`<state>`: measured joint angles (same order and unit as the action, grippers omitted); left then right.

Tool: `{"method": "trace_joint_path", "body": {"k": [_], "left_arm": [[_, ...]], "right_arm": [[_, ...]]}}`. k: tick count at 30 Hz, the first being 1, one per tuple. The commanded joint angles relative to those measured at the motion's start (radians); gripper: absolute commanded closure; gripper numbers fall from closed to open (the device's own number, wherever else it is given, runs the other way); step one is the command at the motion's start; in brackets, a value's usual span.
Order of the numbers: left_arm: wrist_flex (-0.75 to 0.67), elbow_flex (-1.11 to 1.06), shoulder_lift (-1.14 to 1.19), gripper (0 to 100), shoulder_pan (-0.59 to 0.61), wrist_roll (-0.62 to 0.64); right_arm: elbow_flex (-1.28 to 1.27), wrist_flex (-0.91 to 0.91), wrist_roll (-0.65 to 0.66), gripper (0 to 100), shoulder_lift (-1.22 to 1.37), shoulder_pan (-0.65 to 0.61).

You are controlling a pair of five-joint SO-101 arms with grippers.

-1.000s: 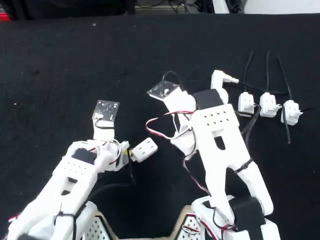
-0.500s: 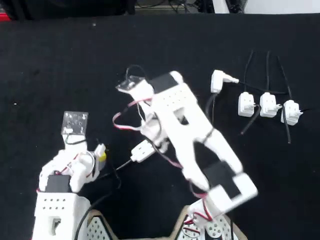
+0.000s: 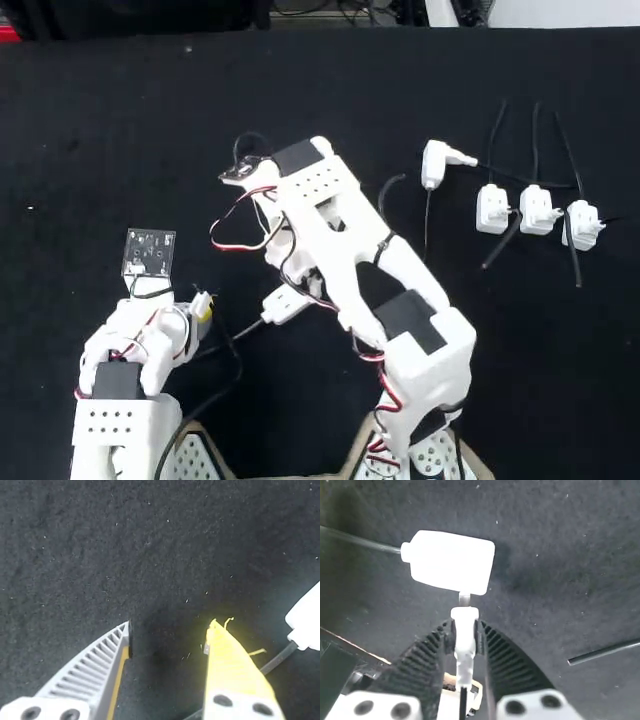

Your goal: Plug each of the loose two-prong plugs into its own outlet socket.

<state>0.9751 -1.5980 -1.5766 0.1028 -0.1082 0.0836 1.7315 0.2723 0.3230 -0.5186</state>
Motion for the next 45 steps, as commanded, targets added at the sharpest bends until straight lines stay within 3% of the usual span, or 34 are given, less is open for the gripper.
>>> {"method": "trace_joint_path", "body": {"k": [1,45], "left_arm": [[0.005,0.012,-0.006,75,0.012,-0.006],[0.005,0.008,-0.012,75,0.015,-0.005]], "right_arm": [[0.070,0.034,-0.008,98.8,0.022,-0.011],[0.205,0.035,-0.029,98.8,0.183,-0.008]]}}
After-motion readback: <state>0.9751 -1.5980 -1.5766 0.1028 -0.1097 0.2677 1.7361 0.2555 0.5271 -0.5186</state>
